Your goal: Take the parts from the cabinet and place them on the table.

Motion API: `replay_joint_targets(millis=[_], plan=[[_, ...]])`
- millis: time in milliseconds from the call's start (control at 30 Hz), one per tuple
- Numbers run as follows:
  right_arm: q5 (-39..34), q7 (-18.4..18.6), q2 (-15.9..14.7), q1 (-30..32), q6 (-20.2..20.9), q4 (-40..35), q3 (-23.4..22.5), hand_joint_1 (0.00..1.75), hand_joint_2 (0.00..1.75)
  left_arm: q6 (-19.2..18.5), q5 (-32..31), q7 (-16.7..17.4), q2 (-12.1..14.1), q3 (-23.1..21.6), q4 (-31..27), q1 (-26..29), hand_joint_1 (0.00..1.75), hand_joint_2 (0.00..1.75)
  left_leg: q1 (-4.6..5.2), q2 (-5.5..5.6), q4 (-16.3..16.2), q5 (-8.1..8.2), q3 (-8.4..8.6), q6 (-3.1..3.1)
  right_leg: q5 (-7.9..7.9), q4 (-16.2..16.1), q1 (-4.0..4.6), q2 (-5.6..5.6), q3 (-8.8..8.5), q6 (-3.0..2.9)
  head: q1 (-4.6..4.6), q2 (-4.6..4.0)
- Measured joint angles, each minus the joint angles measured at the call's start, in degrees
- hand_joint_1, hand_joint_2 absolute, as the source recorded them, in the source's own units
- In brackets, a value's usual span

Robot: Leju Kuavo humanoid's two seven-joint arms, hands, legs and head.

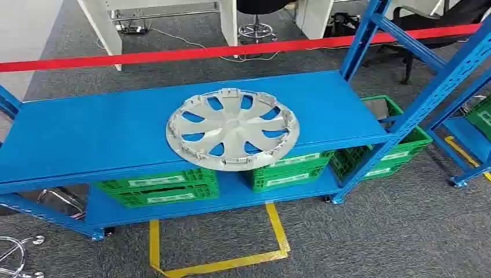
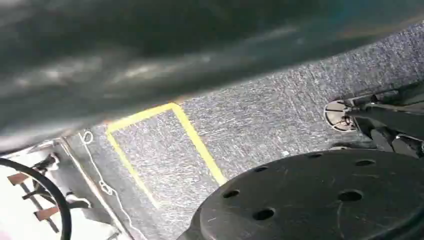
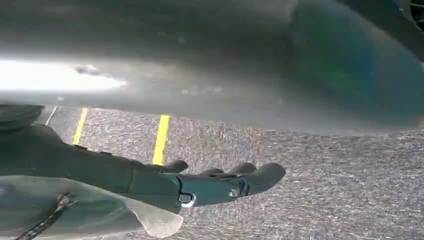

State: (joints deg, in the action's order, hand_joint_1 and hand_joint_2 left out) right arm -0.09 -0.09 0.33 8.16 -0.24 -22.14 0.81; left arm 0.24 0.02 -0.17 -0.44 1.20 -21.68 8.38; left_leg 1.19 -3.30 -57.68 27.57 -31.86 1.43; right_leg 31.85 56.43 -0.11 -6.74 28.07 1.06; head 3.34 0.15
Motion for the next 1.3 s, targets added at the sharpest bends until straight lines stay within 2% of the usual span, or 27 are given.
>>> replay_joint_targets(millis=[33,67,100,300,433,467,500,967,1300], plan=[[0.0,0.0,0.0,0.0,0.0,0.0,0.0,0.0,0.0,0.0,0.0,0.0,0.0,0.0,0.0,0.0,0.0,0.0,0.0,0.0,0.0,0.0,0.0,0.0,0.0,0.0,0.0,0.0,0.0,0.0,0.0,0.0],[0.0,0.0,0.0,0.0,0.0,0.0,0.0,0.0,0.0,0.0,0.0,0.0,0.0,0.0,0.0,0.0,0.0,1.75,0.0,0.0,0.0,0.0,0.0,0.0,0.0,0.0,0.0,0.0,0.0,0.0,0.0,0.0],[0.0,0.0,0.0,0.0,0.0,0.0,0.0,0.0,1.75,0.0,0.0,0.0,0.0,0.0,0.0,0.0,0.0,1.75,0.0,0.0,0.0,0.0,0.0,0.0,0.0,0.0,0.0,0.0,0.0,0.0,0.0,0.0],[0.0,0.0,0.0,0.0,0.0,0.0,0.0,0.0,1.75,0.0,-0.1,0.0,0.0,0.0,0.0,0.0,0.0,1.75,0.0,0.0,0.0,0.0,0.0,0.0,0.0,0.0,0.0,0.0,0.0,0.0,0.0,0.0],[-0.7,-0.4,0.0,-0.4,-0.7,0.0,0.6,0.0,1.75,0.5,-4.9,-0.1,-0.6,2.1,0.0,-0.5,0.0,1.75,0.0,0.0,0.0,0.0,0.0,0.0,0.0,0.0,0.0,0.0,0.0,0.0,0.0,0.0],[-1.1,-0.6,0.0,-0.6,-1.1,0.1,0.9,0.0,1.75,0.8,-6.6,-0.2,-0.9,2.9,0.0,-0.7,0.0,0.0,0.0,0.0,0.0,0.0,0.0,0.0,0.0,0.0,0.0,0.0,0.0,0.0,0.0,0.0],[-1.5,-0.8,0.0,-0.8,-1.5,0.2,1.3,0.0,0.0,1.2,-8.5,-0.4,-1.1,3.7,0.0,-0.8,0.0,0.0,0.0,0.0,0.0,0.0,0.0,0.0,0.0,0.0,0.0,0.01,0.0,0.0,0.0,0.0],[-4.8,-5.5,1.0,-3.8,-5.3,2.9,8.7,0.0,0.0,5.4,-32.7,-2.9,-5.4,17.3,1.6,-3.8,0.0,0.0,0.01,0.0,0.0,0.0,0.01,0.0,0.0,0.0,-0.01,0.0,-0.01,0.0,0.0,0.0],[-5.2,-12.6,2.7,-7.0,-5.8,4.5,16.3,0.0,0.0,7.9,-49.1,-4.4,-8.6,27.1,3.8,-6.2,0.0,0.0,0.01,0.0,0.0,0.0,0.01,0.0,0.0,0.0,-0.01,0.01,-0.02,0.0,0.04,0.0]])
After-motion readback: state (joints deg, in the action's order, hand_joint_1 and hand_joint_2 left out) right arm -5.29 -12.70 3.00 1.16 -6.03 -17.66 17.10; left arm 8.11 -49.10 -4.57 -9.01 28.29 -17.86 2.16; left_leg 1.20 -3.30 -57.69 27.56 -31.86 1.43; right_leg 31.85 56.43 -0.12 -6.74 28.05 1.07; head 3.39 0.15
